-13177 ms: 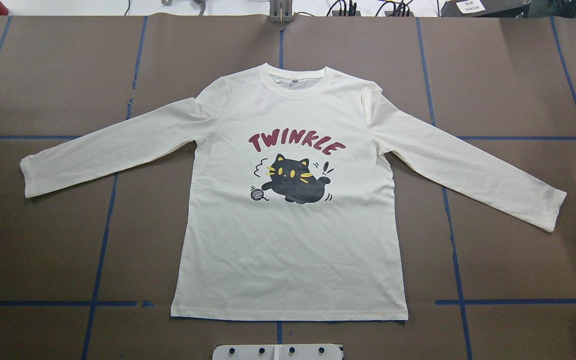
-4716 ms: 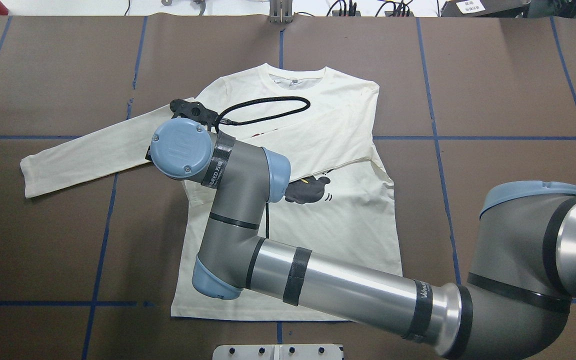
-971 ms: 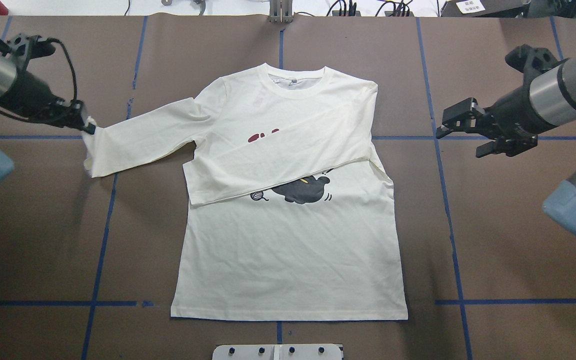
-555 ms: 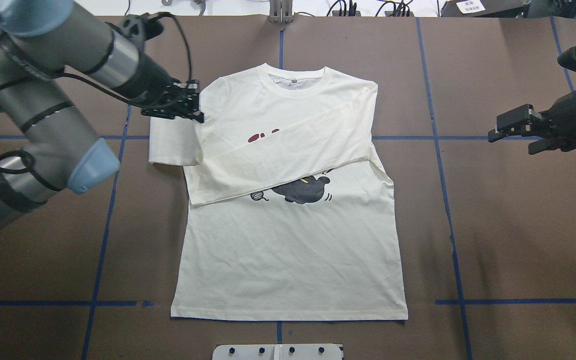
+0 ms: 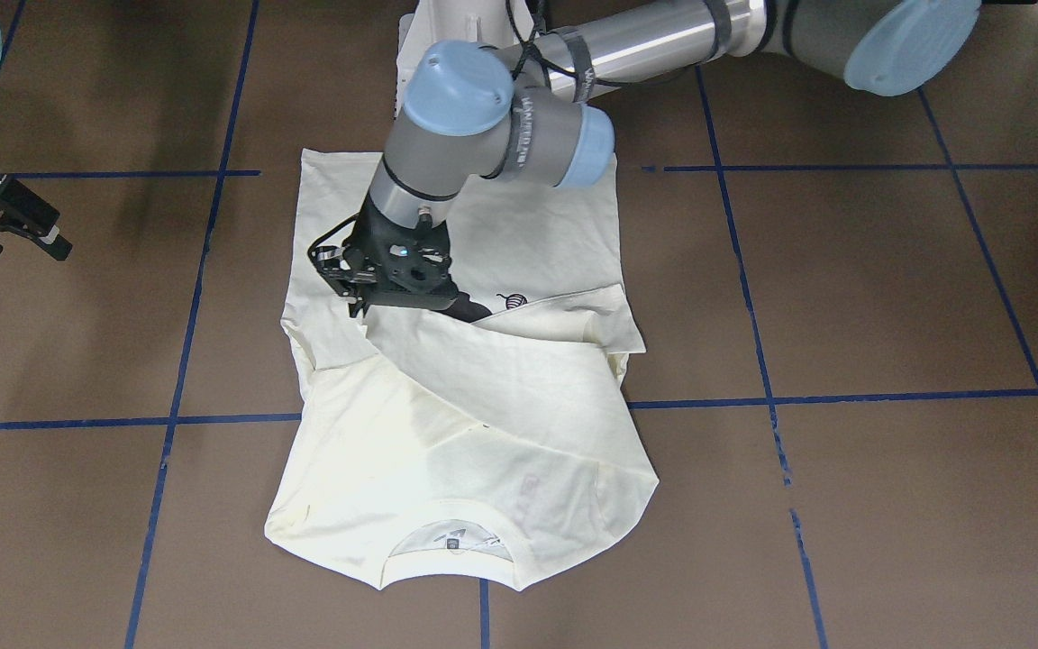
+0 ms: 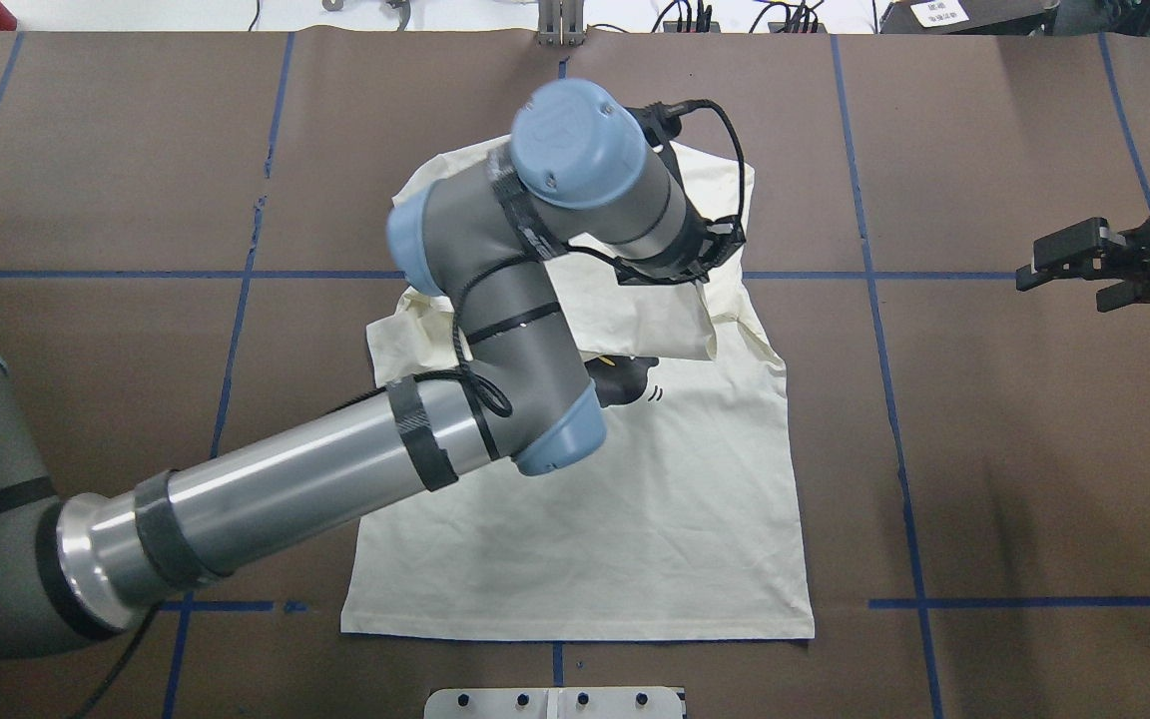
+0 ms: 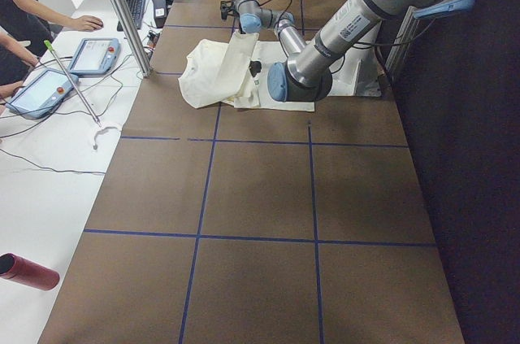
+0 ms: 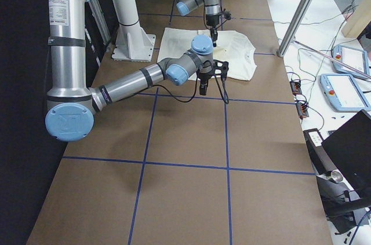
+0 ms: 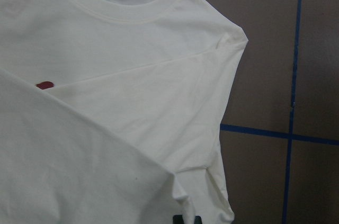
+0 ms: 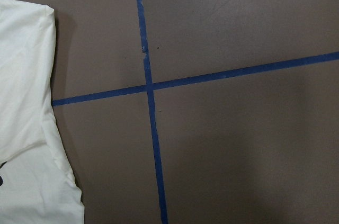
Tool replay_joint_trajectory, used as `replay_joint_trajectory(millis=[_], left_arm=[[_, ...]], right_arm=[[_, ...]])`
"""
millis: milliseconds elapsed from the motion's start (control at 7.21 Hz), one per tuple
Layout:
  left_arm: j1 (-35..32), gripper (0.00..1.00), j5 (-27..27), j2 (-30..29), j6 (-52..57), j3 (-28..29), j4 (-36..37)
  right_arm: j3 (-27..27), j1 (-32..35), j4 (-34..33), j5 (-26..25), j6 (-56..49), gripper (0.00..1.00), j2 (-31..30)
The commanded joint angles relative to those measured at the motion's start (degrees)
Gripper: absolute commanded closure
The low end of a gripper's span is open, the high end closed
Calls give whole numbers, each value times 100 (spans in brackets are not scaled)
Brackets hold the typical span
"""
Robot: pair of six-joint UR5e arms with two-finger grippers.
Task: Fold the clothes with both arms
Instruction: 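Grasp the other sleeve cuff with the left gripper and fold it across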
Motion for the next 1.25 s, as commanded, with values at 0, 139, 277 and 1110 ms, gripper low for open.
replay_joint_trajectory(millis=[0, 139, 277, 1110], left_arm=[[465, 100, 999, -275, -93, 887, -931], [474, 81, 1021, -310, -101, 1221, -1257], [501, 37, 1143, -380, -128, 1250, -1286], [-77, 25, 223, 1156, 491, -1541, 329]], right_arm=[[-8, 5, 1, 0, -11, 0, -27], [-8, -3, 1, -8, -3, 0, -27], [0, -3, 1, -9, -3, 0, -36], [131, -1019, 343, -480, 1071, 0, 17]])
